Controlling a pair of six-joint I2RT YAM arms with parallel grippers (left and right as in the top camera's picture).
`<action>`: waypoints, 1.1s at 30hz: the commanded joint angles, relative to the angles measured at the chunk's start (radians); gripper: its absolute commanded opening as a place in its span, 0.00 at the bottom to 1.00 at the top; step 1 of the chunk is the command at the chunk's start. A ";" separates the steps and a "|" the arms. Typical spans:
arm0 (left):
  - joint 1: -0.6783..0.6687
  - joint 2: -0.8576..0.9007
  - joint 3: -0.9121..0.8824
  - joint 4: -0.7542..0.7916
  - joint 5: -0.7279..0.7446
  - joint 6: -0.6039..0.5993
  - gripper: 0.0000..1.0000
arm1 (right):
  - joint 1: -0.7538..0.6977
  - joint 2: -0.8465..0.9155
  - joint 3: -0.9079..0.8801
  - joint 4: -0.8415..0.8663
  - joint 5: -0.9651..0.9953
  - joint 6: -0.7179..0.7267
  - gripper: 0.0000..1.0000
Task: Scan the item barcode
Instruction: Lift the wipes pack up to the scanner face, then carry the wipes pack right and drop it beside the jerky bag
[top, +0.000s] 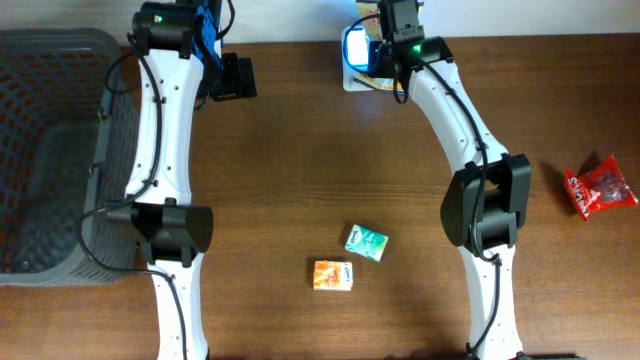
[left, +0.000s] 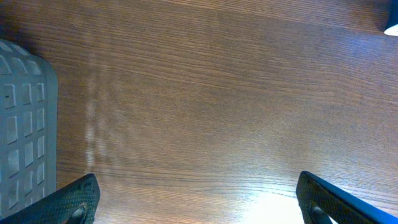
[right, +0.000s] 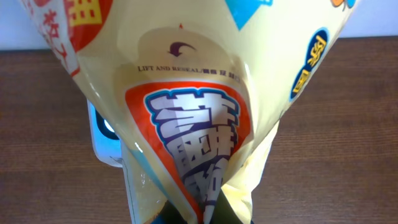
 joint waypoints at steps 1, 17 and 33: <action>0.006 0.013 -0.002 0.002 -0.011 -0.010 0.99 | 0.016 0.000 0.002 0.013 0.024 0.002 0.04; -0.012 0.013 -0.002 -0.035 0.034 -0.010 0.99 | -0.378 -0.302 0.006 -0.430 0.139 0.240 0.04; -0.161 0.013 -0.002 -0.029 0.079 -0.008 0.99 | -0.821 -0.240 -0.288 -0.547 0.026 0.327 0.17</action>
